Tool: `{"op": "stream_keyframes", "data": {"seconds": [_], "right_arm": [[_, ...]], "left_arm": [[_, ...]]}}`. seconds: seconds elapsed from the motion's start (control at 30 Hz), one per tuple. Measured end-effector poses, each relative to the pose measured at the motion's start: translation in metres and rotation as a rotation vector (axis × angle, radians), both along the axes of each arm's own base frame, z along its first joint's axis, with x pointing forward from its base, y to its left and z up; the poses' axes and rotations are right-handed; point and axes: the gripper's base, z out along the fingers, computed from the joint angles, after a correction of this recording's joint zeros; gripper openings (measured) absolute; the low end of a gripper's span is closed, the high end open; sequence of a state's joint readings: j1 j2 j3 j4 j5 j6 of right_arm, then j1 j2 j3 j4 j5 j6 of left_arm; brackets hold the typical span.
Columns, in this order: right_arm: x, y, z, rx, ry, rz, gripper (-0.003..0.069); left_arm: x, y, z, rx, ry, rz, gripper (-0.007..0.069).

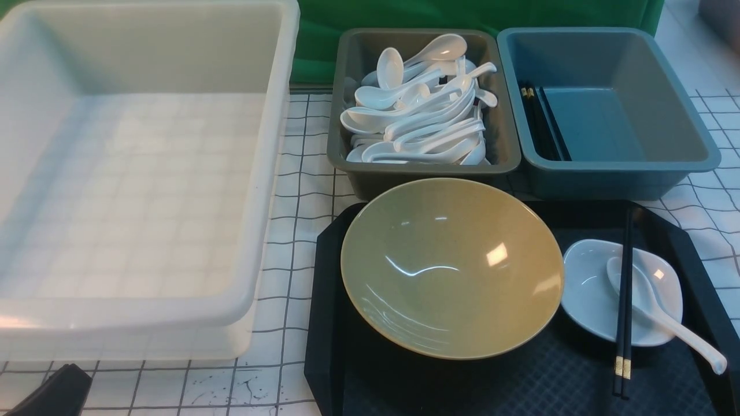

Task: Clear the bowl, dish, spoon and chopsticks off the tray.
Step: Use the left arm to grab the yellow noodle bowl on the left

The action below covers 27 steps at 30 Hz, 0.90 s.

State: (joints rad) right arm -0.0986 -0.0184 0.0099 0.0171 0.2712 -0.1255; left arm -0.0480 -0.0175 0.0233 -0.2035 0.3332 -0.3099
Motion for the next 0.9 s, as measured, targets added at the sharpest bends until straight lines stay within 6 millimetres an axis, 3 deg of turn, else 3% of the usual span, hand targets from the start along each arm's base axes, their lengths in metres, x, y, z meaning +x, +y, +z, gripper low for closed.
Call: {"op": "stream_keyframes", "data": {"seconds": [0.7,0.9], "right_arm": [[0.0,0.0,0.0,0.0,0.0,0.0,0.0235],[0.0,0.0,0.0,0.0,0.0,0.0,0.0235]], "left_arm": [[0.002,-0.006,0.02,-0.882,-0.098,0.049,-0.0001],[0.002,-0.005,0.022,-0.872,-0.116,0.051,-0.0001]]}}
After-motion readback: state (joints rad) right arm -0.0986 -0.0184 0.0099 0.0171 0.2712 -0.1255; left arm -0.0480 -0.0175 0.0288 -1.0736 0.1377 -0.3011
